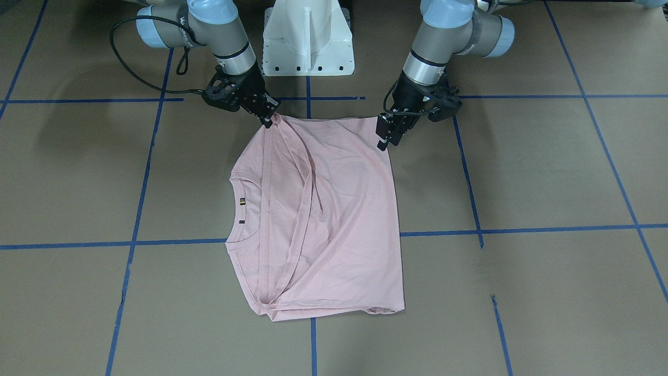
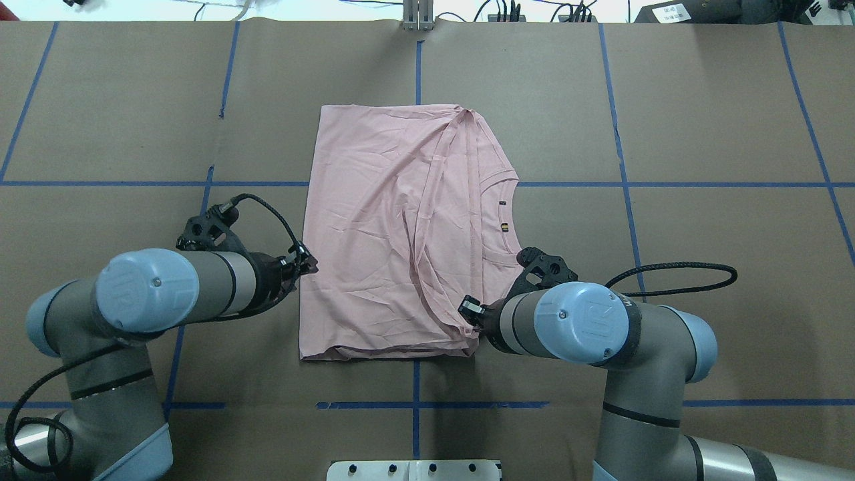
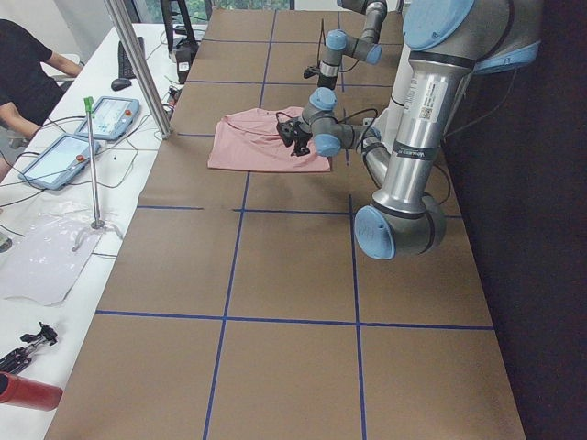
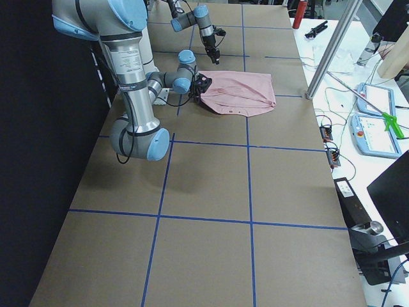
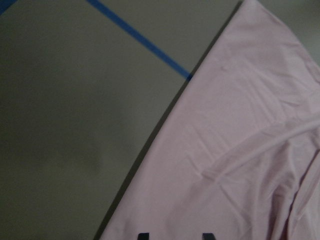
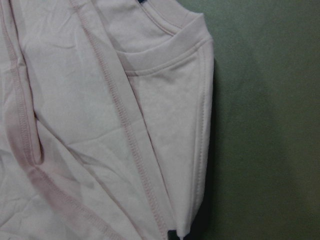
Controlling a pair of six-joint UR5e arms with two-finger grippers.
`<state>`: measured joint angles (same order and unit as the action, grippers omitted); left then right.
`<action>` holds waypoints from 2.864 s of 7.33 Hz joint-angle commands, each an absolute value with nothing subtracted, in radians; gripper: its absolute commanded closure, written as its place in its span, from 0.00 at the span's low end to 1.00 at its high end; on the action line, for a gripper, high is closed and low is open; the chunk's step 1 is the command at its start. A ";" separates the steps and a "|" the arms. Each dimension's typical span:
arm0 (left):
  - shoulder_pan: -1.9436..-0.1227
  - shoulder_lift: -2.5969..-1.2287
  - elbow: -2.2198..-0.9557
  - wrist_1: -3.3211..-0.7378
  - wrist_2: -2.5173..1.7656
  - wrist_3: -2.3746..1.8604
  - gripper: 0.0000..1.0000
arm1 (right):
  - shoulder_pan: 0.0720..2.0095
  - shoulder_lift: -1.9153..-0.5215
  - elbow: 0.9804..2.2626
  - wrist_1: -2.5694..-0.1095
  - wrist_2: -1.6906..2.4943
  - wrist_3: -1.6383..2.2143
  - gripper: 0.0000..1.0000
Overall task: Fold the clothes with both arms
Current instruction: 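Lower both grippers to the shirt's corners nearest the robot, then grasp the shirt's near corners with both grippers, then lift the near edge and fold it over toward the far edge with both grippers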
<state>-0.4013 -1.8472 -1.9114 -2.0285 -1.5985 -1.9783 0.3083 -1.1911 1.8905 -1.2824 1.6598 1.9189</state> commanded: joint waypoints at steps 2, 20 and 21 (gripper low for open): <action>-0.325 -1.847 -1.920 -1.950 -1.589 -2.057 0.46 | 0.308 -1.190 1.894 -1.282 1.661 1.919 1.00; -0.256 -1.946 -2.283 -1.483 -1.651 -2.106 1.00 | 0.306 -1.359 2.195 -1.284 1.669 2.054 1.00; -0.349 -1.997 -2.243 -1.477 -1.655 -2.032 1.00 | 0.410 -1.327 2.148 -1.281 1.684 2.027 1.00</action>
